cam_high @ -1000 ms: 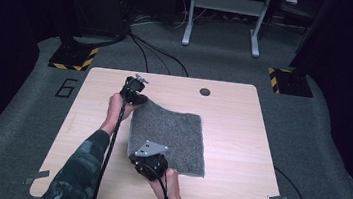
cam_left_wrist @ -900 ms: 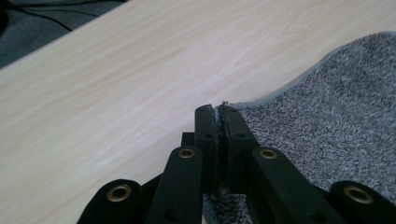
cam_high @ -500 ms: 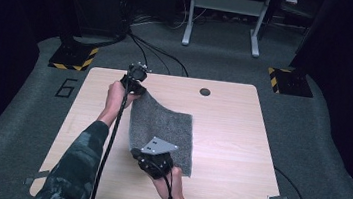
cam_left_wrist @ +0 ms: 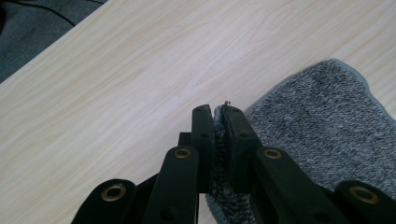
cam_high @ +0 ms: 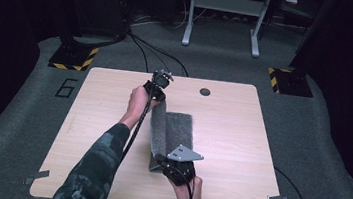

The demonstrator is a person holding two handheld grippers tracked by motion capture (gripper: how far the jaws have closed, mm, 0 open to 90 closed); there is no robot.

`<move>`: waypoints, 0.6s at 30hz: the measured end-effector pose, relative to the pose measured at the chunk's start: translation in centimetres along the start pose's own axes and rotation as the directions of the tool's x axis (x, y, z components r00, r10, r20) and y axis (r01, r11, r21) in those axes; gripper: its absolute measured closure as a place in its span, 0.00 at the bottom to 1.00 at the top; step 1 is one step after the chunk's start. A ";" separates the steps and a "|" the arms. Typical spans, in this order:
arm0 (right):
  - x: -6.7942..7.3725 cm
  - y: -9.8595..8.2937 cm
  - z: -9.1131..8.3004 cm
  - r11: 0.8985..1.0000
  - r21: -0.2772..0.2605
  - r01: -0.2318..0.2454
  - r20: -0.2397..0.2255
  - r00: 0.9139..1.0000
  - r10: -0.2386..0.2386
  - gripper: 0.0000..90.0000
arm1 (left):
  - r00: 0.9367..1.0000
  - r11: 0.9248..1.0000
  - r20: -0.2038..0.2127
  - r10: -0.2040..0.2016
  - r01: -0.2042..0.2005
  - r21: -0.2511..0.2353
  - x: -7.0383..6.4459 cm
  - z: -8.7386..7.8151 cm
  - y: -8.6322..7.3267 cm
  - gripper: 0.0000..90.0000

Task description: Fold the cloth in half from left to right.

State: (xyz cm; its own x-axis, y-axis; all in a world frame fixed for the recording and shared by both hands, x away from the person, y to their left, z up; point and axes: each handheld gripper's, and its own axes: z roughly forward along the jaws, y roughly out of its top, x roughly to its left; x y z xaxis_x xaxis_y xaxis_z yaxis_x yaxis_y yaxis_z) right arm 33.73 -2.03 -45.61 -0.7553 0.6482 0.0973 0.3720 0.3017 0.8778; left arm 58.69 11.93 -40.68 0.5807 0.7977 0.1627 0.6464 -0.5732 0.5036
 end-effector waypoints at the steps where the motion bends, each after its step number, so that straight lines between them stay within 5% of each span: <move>1: 0.0 0.0 0.0 1.000 0.000 0.000 0.000 1.000 0.000 0.97 | 1.000 1.000 0.000 0.000 0.000 0.000 0.0 0.0 0.0 0.93; 18: -1.5 -3.1 -0.3 0.997 0.062 -0.045 0.047 0.998 0.042 0.97 | 0.999 0.999 0.050 0.011 -0.013 0.036 -3.3 3.5 1.8 0.90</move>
State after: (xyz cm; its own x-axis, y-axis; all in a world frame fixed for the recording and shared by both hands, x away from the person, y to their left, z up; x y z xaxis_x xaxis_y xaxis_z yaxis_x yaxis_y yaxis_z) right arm 33.54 -4.18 -48.37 -0.7124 0.6928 0.1122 0.4387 0.3149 0.8416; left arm 59.64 7.67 -43.25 0.6117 0.7809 0.1261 0.6563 -0.5900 0.4703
